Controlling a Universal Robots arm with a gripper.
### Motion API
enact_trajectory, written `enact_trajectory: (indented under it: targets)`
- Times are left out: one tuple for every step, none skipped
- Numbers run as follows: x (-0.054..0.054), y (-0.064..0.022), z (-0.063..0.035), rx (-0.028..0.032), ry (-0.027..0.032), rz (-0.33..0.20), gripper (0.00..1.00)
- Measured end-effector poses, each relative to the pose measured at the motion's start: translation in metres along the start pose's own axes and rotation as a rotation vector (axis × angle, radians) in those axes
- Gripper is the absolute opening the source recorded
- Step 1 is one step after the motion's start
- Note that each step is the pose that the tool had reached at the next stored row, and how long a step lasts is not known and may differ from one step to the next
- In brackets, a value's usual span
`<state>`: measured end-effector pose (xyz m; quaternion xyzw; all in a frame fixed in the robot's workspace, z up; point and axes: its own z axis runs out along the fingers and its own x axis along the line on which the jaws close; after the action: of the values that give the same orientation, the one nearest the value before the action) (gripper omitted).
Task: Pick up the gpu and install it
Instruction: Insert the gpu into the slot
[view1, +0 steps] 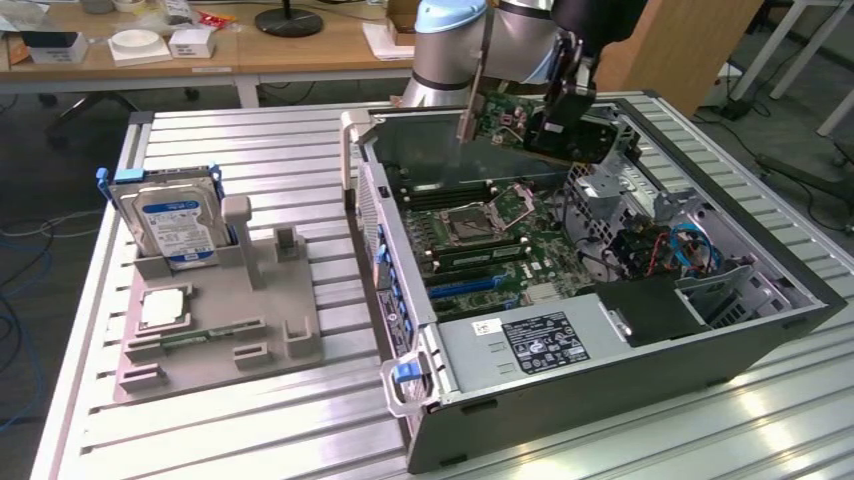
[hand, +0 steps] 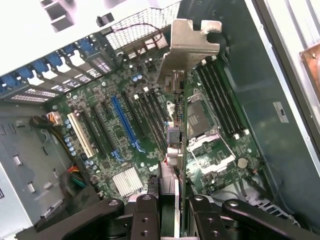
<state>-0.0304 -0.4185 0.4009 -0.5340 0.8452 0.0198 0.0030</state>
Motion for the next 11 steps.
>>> enact_trajectory:
  targets:
    - [0.0000, 0.0000, 0.0000, -0.0003, 0.0003, -0.010, 0.27]
    - [0.0000, 0.0000, 0.0000, -0.0006, 0.0006, -0.020, 0.27]
    - [0.0000, 0.0000, 0.0000, -0.0008, 0.0009, -0.030, 0.27]
    - [0.0000, 0.0000, 0.0000, -0.0011, 0.0012, -0.041, 0.27]
    - [0.0000, 0.0000, 0.0000, -0.0014, 0.0016, -0.051, 0.27]
    - [0.0000, 0.0000, 0.0000, -0.0017, 0.0019, -0.061, 0.27]
    - [0.0000, 0.0000, 0.0000, -0.0019, 0.0022, -0.071, 0.27]
    - [0.0000, 0.0000, 0.0000, -0.0021, 0.0025, -0.081, 0.27]
    - [0.0000, 0.0000, 0.0000, -0.0025, 0.0028, -0.091, 0.27]
    - [0.0000, 0.0000, 0.0000, -0.0027, 0.0031, -0.101, 0.27]
    - [0.0000, 0.0000, 0.0000, -0.0030, 0.0034, -0.112, 0.27]
